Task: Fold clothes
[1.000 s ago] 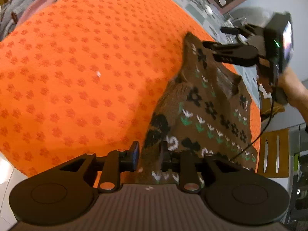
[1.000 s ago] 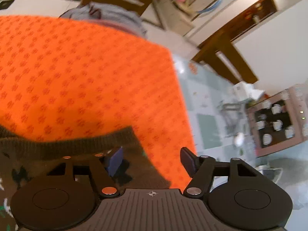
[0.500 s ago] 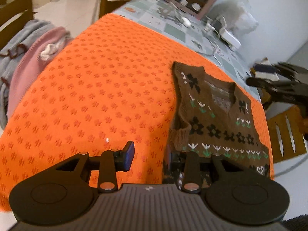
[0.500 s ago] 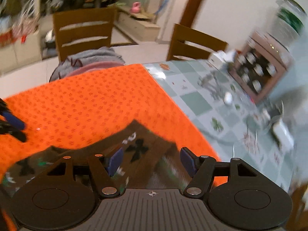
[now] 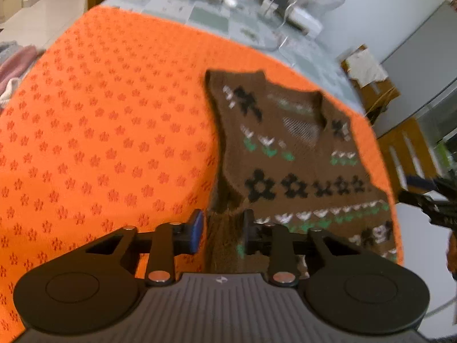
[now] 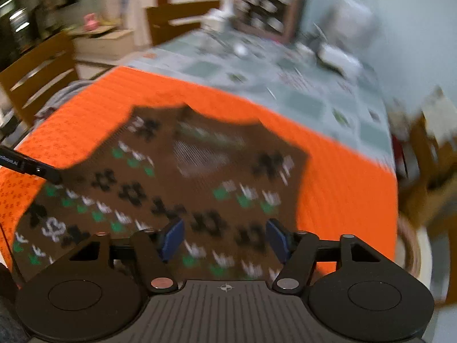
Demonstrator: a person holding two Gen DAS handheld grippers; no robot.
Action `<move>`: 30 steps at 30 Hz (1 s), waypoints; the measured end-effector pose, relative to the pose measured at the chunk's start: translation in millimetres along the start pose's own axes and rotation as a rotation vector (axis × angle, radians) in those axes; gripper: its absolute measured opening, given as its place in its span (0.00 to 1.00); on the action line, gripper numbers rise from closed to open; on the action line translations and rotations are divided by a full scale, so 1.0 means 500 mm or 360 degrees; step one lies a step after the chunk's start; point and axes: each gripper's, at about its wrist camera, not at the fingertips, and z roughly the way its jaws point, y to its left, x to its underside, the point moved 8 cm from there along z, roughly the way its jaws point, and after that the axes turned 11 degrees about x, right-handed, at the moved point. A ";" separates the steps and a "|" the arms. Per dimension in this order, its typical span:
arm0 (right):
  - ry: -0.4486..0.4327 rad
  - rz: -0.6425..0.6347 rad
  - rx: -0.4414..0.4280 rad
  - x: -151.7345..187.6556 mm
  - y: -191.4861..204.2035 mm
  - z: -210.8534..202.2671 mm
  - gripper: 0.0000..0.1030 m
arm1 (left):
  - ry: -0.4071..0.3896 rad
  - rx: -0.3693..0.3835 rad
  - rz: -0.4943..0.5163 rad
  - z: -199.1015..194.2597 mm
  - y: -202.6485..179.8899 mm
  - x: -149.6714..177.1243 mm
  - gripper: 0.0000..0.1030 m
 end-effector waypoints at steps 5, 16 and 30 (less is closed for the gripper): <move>0.0125 0.0176 0.0043 0.102 -0.037 0.031 0.53 | -0.0009 -0.0132 -0.0110 0.019 0.027 0.006 0.23; 0.0249 0.0324 0.0102 0.209 -0.076 0.070 0.51 | -0.0007 -0.0201 -0.0039 0.019 0.036 0.009 0.36; 0.0263 0.0391 -0.0092 0.251 -0.153 0.017 0.52 | -0.0138 -0.0047 -0.0148 -0.093 -0.013 0.138 0.54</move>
